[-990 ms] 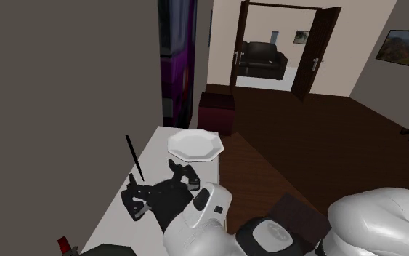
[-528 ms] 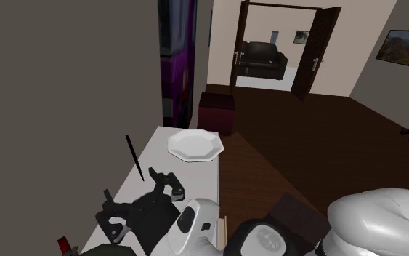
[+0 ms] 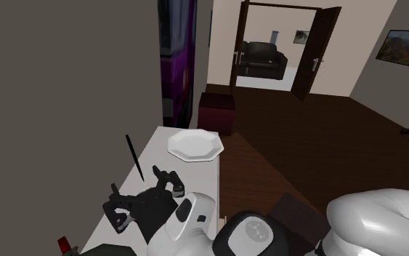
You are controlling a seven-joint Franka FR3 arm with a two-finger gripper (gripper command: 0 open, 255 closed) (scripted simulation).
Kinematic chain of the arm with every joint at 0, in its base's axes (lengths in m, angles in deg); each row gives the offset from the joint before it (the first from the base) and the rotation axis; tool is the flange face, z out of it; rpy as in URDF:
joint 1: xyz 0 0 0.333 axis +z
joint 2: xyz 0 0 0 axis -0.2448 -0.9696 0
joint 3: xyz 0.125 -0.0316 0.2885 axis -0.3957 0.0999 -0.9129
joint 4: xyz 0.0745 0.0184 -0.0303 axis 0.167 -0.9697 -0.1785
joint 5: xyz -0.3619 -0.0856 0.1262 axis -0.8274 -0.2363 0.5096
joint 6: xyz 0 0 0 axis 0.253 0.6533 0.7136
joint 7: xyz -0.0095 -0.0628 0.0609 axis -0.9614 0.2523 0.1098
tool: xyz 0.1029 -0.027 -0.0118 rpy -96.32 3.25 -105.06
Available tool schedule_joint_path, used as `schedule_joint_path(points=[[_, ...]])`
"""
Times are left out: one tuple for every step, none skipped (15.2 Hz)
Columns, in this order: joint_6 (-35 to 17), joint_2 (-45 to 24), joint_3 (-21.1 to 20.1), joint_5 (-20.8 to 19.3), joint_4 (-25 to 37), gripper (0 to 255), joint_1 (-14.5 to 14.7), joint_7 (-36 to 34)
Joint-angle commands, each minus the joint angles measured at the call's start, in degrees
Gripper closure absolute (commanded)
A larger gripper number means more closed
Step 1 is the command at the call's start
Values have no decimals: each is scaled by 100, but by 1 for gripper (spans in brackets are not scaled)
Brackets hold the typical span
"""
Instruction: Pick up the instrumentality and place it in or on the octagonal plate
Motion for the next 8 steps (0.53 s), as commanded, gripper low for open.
schedule_joint_path(points=[[0, -15, 18, 49, -63, 255, -380, -73], [110, -69, 58, 42, 28, 255, -354, -15], [177, -60, 27, 58, 43, 255, -308, -34], [92, -62, 42, 46, 25, 255, -374, -30], [99, -42, 29, 54, -26, 255, -320, -50], [114, -78, 65, 42, 25, 255, -348, -10], [77, -53, 53, 46, -33, 255, -328, -36], [144, -40, -2, 67, 23, 255, -322, -65]])
